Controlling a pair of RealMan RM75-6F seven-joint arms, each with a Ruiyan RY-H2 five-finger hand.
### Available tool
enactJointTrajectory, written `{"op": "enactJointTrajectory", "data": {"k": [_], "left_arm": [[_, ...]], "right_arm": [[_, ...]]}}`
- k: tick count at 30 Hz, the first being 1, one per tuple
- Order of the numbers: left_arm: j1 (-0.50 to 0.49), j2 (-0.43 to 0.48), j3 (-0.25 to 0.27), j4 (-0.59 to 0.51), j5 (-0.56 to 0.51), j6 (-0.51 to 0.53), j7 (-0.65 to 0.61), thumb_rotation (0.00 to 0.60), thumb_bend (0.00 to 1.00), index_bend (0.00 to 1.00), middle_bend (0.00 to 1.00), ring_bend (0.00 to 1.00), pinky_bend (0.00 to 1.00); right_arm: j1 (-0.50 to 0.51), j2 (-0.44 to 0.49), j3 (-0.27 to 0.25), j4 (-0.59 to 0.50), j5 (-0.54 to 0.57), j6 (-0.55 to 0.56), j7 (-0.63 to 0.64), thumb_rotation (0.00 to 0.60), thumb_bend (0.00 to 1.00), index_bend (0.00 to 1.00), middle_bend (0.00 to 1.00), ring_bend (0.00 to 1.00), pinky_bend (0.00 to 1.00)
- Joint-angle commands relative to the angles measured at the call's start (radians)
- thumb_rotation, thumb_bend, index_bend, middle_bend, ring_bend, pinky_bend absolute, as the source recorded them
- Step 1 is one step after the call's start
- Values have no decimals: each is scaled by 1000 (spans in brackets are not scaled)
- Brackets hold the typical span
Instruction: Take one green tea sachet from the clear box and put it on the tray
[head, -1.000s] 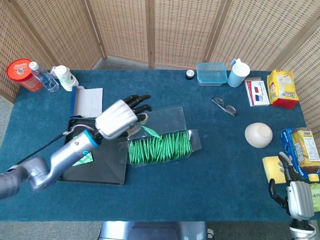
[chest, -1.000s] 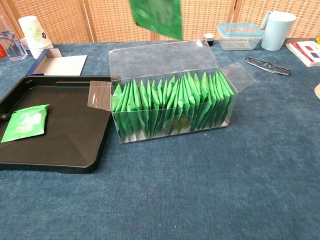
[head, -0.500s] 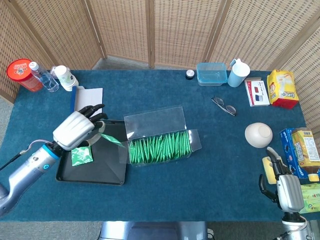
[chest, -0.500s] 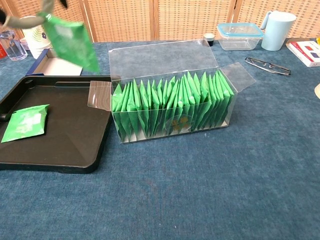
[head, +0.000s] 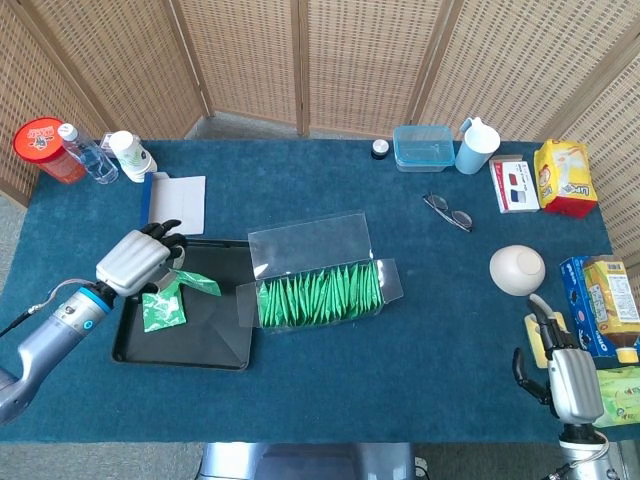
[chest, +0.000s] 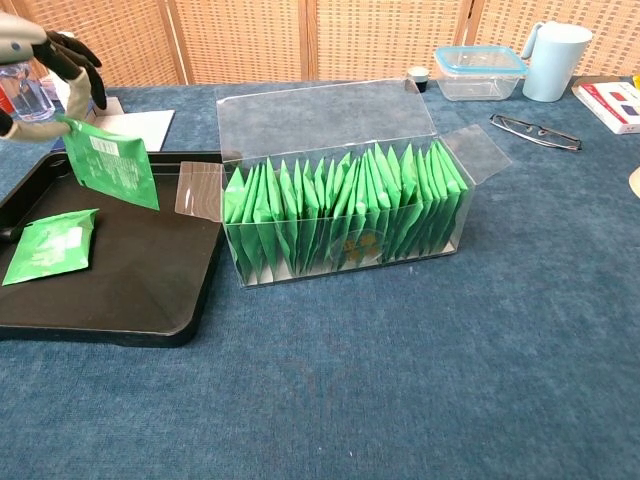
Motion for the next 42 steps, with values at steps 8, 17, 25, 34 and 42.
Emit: {"op": "enactJointTrajectory", "data": {"k": [8,17,25,34,42], "left_arm": [[-12,-36,-27,24,-25,-35,18,557,410,292,159,21,202],[90,61,-50,-84,-46,122,2,467,408,241,144,16,202],[279,195,16,-223,-53,294,30,465,406,241,144,18,203],[516,247,115,-265,-33,494,19,465,406,242,144,24,203],[666,219,147,-226,-19,619,-19,466,406,250,145,36,202]], "right_arm": [[0,0,0,-1,4,5,1,147,583,56,109,230,314],[32,37,32,8,6,-9,6,147,583,56,105,210,280],[108,98,64,-5,36,-118,-22,148,583,45,103,191,260],[158,123,82,-14,62,-179,-180,147,584,36,81,162,225],[164,110,55,-56,40,-180,-383,147,583,41,81,143,202]]}}
